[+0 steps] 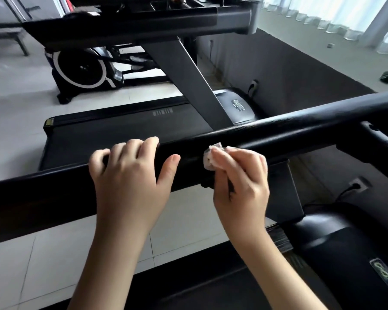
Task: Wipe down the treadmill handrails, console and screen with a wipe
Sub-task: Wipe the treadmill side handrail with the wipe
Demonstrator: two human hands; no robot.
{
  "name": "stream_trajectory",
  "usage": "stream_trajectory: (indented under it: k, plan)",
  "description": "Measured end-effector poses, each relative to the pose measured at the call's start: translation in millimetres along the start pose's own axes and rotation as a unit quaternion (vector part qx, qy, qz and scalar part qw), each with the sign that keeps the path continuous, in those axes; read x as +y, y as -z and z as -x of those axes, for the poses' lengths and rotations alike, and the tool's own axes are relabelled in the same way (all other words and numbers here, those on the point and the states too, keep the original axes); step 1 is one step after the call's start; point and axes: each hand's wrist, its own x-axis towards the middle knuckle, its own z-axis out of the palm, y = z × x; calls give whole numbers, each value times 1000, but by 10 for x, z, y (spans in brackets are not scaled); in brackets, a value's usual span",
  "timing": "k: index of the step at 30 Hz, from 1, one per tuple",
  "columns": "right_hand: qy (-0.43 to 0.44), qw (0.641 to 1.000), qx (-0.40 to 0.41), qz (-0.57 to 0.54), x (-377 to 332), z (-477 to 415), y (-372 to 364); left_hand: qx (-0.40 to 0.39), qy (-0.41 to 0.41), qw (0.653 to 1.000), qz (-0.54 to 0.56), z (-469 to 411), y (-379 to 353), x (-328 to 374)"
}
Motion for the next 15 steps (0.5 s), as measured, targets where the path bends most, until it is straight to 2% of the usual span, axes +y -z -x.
stream_trajectory:
  k: [2, 5, 6, 10, 12, 15]
  plan:
    - [-30, 999, 33, -15, 128, -11, 41, 0, 0, 1000, -3, -1, -3, 4]
    - [-155, 983, 94, -17, 190, 47, 37, 7, 1, 1000, -8, 1, -20, 15]
    - [-169, 981, 95, -30, 150, 114, -8, 13, 1, 1000, -11, 3, -28, 18]
    - [-110, 989, 30, -94, 71, 337, -121, 37, -6, 999, -21, 5, -56, 16]
    - [-113, 989, 56, -79, 196, 308, -86, 43, -8, 999, -25, 4, -64, 15]
    - [-168, 977, 106, -75, 249, 313, -81, 51, -11, 998, -31, 11, -79, 9]
